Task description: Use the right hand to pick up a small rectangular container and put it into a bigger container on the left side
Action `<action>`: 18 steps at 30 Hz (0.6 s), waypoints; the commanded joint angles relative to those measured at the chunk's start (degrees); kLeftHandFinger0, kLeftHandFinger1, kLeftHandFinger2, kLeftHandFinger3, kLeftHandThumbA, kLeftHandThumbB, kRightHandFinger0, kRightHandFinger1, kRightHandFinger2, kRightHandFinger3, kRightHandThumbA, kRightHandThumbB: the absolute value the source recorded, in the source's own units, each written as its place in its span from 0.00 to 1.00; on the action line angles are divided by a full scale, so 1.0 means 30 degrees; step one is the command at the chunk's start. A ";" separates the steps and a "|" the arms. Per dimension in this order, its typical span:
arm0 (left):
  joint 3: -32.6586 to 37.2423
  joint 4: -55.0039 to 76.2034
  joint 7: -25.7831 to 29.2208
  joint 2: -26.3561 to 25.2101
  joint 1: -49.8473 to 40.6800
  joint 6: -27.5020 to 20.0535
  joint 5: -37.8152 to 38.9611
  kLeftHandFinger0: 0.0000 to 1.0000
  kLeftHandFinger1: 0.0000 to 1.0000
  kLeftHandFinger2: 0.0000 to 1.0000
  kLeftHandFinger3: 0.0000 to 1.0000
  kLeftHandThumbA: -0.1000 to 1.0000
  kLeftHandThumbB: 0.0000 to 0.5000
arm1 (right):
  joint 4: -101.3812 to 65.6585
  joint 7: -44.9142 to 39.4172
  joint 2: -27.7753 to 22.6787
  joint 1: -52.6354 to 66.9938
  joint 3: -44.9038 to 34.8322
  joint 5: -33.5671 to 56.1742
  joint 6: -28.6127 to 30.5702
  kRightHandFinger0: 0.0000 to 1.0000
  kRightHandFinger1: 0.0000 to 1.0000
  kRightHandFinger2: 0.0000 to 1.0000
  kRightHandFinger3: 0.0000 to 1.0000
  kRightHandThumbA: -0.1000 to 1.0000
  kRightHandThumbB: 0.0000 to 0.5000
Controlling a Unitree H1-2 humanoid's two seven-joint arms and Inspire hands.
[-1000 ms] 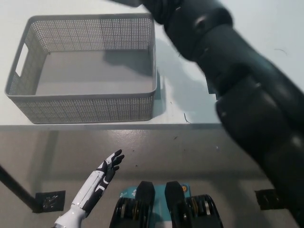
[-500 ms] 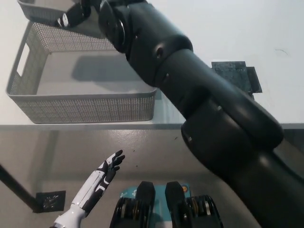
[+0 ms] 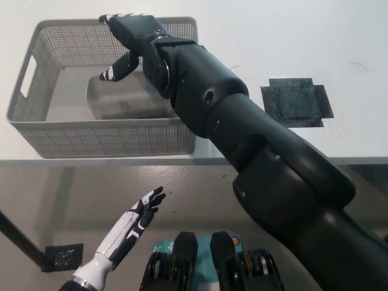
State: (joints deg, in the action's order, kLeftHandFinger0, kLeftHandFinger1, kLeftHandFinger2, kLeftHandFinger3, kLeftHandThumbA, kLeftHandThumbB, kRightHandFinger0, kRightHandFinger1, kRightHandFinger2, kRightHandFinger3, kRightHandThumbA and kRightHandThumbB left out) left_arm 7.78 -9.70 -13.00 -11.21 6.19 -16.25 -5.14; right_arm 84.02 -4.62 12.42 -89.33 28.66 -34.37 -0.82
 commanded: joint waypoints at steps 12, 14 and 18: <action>0.0180 0.0444 -0.0144 -0.0363 0.0548 -0.0232 -0.0280 1.00 1.00 1.00 1.00 1.00 0.59 | -0.0697 -0.0224 -0.1664 -0.2259 -0.0661 0.0900 0.1093 1.00 1.00 1.00 1.00 0.98 1.00; 0.0159 0.0392 -0.0148 -0.0369 0.0573 -0.0292 -0.0253 1.00 1.00 1.00 1.00 1.00 0.58 | -0.0994 0.0336 -0.2619 -0.2907 -0.1119 0.1248 0.1944 1.00 1.00 1.00 1.00 1.00 1.00; 0.0101 0.0350 -0.0234 -0.0430 0.0542 -0.0228 -0.0079 1.00 1.00 1.00 1.00 1.00 0.57 | -0.1829 0.0856 -0.4657 -0.3672 -0.3316 0.3077 0.3477 1.00 1.00 1.00 1.00 1.00 0.92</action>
State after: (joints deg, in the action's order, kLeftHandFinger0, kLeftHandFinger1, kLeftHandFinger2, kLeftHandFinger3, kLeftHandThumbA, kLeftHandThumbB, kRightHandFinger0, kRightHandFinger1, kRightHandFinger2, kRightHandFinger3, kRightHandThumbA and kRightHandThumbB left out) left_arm 8.33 -9.68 -13.43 -11.61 6.64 -16.19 -5.53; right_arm 82.32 -5.89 5.27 -93.09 23.94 -31.76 2.47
